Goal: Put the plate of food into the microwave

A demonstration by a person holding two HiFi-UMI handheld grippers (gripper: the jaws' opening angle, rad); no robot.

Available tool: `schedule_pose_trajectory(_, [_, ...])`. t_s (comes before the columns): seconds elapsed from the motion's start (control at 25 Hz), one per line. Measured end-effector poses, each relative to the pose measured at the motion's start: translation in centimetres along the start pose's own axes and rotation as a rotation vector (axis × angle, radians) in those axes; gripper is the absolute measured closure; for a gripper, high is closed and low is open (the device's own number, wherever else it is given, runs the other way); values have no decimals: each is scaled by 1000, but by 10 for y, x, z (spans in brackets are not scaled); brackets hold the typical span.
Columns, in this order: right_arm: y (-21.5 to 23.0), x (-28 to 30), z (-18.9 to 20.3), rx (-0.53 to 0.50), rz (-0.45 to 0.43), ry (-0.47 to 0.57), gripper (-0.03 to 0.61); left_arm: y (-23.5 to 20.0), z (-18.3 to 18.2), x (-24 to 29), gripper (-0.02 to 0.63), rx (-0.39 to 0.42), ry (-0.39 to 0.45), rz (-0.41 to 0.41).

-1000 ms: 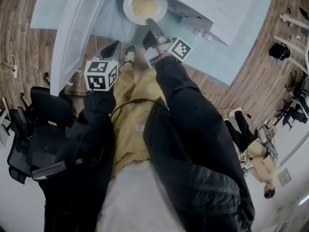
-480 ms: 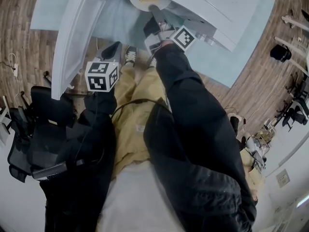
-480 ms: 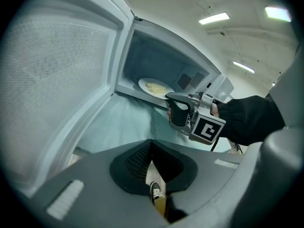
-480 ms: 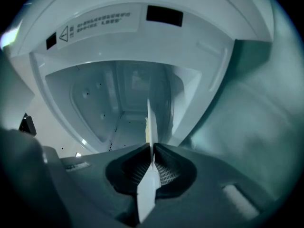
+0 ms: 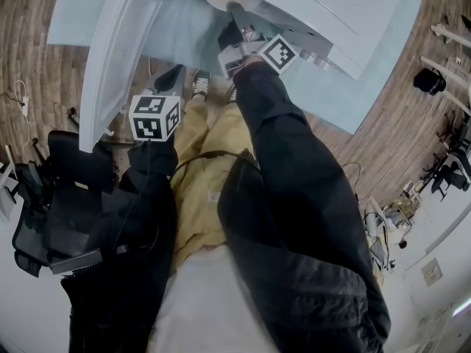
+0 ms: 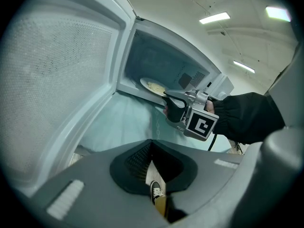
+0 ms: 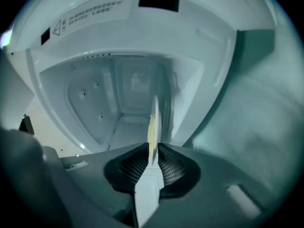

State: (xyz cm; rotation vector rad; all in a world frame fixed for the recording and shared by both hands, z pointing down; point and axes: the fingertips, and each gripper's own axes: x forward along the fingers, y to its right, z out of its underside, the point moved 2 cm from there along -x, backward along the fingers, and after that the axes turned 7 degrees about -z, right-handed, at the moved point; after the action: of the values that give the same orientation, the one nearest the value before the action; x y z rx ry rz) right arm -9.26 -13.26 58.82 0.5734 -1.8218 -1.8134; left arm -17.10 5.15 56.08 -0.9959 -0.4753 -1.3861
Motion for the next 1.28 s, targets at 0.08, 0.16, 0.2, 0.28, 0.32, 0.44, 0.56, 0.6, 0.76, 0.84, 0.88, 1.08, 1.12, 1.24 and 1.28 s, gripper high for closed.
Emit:
schedule_pose_trajectory(0.08, [-3,0,2,-5,-9,-23,512,0,2,0,614,4,1,1])
schedule_pose_trajectory(0.16, [-5,-2,4,-7,-12,-32,512,1,2,-1,614,4,2,3])
schedule_pose_trajectory(0.2, [-6,-4,6,-5,-15,-34,512,2,1,-2,614,3,3,5])
schedule_pose_trajectory(0.28, [-7,-10,10,0,-21,-41,512,5,-1,-5,614,3,7,10])
schedule_pose_trajectory(0.32, [-9,-14,13,-1,-25,-48,512,7,-2,-6,614,5,10,13])
schedule_pose_trajectory(0.44, [-18,-26,29,-35,-40,-97,512,13,-9,-9,614,10,28,23])
schedule_pose_trajectory(0.56, [-31,-42,49,-80,-47,-161,514,21,-16,-11,614,33,50,34])
schedule_pose_trajectory(0.6, [-35,-48,55,-89,-52,-177,519,24,-18,-12,614,42,58,39])
schedule_pose_trajectory(0.76, [-55,-68,73,-126,-88,-231,583,40,-27,-19,614,72,89,57])
schedule_pose_trajectory(0.84, [-67,-75,77,-173,-110,-258,583,48,-33,-24,613,71,116,75])
schedule_pose_trajectory(0.88, [-73,-78,78,-191,-117,-268,583,53,-36,-28,614,66,134,88])
schedule_pose_trajectory(1.08, [-103,-99,77,-337,-87,-288,584,79,-50,-51,614,181,200,95])
schedule_pose_trajectory(1.12, [-111,-102,72,-408,-65,-280,584,84,-54,-54,614,235,213,86])
schedule_pose_trajectory(1.24, [-137,-114,60,-651,7,-254,584,96,-67,-63,613,340,251,70])
schedule_pose_trajectory(1.28, [-147,-117,58,-727,17,-253,584,100,-72,-67,614,360,265,68])
